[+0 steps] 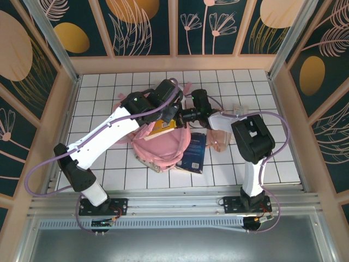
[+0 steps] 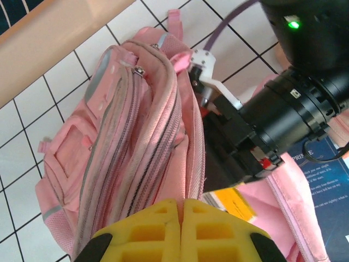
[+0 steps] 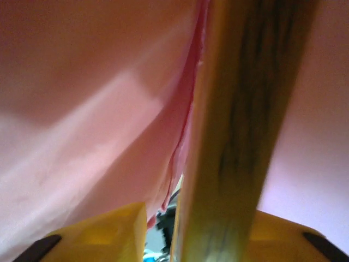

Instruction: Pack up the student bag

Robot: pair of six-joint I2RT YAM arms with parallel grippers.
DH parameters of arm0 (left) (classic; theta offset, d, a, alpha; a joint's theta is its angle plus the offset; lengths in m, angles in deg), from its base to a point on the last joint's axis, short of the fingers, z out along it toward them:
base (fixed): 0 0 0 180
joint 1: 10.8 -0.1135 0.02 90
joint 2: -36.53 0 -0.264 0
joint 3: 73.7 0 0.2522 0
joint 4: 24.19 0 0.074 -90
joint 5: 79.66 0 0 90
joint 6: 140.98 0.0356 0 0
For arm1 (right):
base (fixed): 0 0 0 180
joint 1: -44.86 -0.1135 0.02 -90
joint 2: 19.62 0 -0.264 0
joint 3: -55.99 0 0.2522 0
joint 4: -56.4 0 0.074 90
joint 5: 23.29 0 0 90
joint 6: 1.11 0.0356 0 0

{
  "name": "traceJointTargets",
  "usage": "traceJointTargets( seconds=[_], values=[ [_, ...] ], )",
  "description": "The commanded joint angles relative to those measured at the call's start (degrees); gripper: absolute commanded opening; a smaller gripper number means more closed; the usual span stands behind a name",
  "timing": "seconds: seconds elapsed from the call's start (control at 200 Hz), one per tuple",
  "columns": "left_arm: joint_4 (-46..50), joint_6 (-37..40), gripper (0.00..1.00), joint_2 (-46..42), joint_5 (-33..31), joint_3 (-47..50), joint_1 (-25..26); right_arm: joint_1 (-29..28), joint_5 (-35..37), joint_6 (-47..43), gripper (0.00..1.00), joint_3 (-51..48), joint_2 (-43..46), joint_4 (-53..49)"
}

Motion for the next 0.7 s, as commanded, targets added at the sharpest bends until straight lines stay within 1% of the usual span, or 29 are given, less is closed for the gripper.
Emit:
traceJointTargets(
  seconds=[0.0, 0.06, 0.1, 0.125, 0.14, 0.175, 0.18, 0.19, 0.21, 0.31, 0.435, 0.57, 0.63, 0.696],
  values=[
    [-2.9, 0.5, 0.0, -2.0, -0.5, -2.2, 0.7, 0.4, 12.4, -14.8, 0.45, 4.6, 4.6, -20.1],
    [-2.5, 0.3, 0.0, -1.1, -1.4, -3.3, 0.7, 0.1, 17.8, -18.1, 0.49, 5.9, 7.4, -27.3],
    [-2.2, 0.1, 0.0, -0.4, -2.2, -3.9, 0.7, -0.2, 21.2, -19.7, 0.56, 6.3, 9.3, -31.1],
    [-2.0, 0.0, 0.0, 0.0, -2.8, -4.2, 0.7, -0.3, 23.2, -20.1, 0.58, 6.2, 10.5, -33.2],
    [-1.9, 0.0, 0.0, 0.2, -3.1, -4.4, 0.7, -0.5, 24.4, -20.4, 0.64, 6.1, 11.2, -34.5],
    [-1.8, -0.1, 0.0, 0.7, -3.7, -4.6, 0.7, -1.0, 27.3, -21.1, 0.69, 5.9, 12.8, -37.2],
    [-1.8, -0.1, 0.0, 0.8, -3.8, -4.6, 0.7, -1.0, 27.7, -21.2, 0.72, 5.9, 13.1, -37.6],
    [-1.8, -0.1, 0.0, 0.8, -4.0, -4.6, 0.7, -1.0, 28.5, -21.4, 0.75, 5.8, 13.5, -38.3],
    [-1.9, -0.1, 0.0, 0.9, -4.3, -4.5, 0.7, -1.0, 30.2, -21.8, 0.76, 5.7, 14.4, -39.8],
    [-2.6, -0.6, 0.0, 0.8, -5.8, -3.3, 0.7, -2.7, 34.8, -21.4, 0.77, 3.2, 20.3, -42.3],
    [-3.1, -1.2, 0.0, 0.3, -6.6, -0.8, 0.6, -2.6, 37.7, -19.4, 0.77, -1.0, 30.0, -42.9],
    [-3.3, -0.9, 0.0, -0.2, -8.7, 0.9, 0.5, -1.7, 37.1, -17.4, 0.77, -6.6, 37.7, -47.6],
    [-2.9, -0.8, 0.0, -0.1, -10.4, 0.6, 0.1, -1.7, 36.7, -16.9, 0.76, -11.2, 41.2, -49.3],
    [-2.4, -0.4, 0.0, 0.1, -12.3, -0.3, -0.5, -1.7, 36.0, -15.1, 0.76, -16.9, 45.5, -49.0]
  ],
)
